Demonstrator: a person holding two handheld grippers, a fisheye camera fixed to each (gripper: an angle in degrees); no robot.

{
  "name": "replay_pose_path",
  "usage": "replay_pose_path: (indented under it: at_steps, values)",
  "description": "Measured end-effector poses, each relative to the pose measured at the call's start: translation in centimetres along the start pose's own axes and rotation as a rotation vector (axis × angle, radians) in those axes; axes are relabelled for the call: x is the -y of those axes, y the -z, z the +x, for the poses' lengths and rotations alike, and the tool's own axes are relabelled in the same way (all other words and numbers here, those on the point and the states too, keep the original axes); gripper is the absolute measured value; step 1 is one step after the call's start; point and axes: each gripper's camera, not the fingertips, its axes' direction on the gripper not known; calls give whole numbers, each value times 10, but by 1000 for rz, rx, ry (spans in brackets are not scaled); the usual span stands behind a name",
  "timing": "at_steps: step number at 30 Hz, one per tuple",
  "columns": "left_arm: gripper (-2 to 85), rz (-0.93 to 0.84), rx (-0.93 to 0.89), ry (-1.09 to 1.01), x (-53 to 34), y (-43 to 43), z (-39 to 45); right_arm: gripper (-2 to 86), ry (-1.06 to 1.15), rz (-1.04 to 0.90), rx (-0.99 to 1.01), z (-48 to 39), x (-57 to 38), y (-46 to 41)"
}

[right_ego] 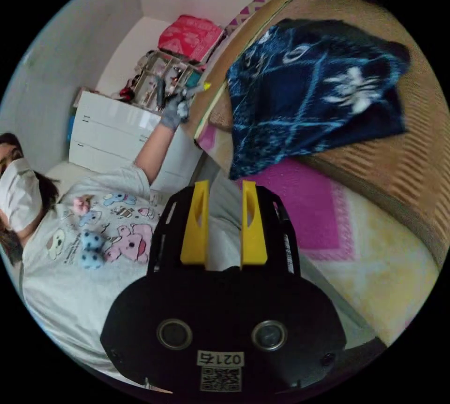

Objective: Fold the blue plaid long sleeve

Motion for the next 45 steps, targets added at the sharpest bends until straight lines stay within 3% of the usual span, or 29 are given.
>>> replay_pose_path:
  at_steps: [4, 9, 13, 17, 25, 29, 38, 45]
  values:
    - [64, 21, -222, -25, -68, 7, 39, 89, -93, 186, -174, 42, 18, 94]
    - [84, 11, -517, 99, -137, -27, 94, 108, -175, 144, -153, 93, 72, 112]
    - [97, -41, -554, 232, -165, -50, 103, 121, -230, 26, -226, 119, 99, 106]
    - [101, -112, -647, 377, -191, -73, 100, 126, -283, 13, -100, 142, 111, 110]
    - [81, -116, -658, 357, -193, -89, 102, 113, -319, 40, 59, 174, 123, 109]
    - [10, -165, -766, 411, -204, -107, 92, 80, -327, 66, 112, 186, 127, 103]
    - [-8, -72, -1008, 428, -194, -82, 49, 16, -249, 115, 251, 165, 146, 131]
    - [-9, 96, -851, 277, -114, -13, -11, 15, -147, 58, 218, 107, 273, 117]
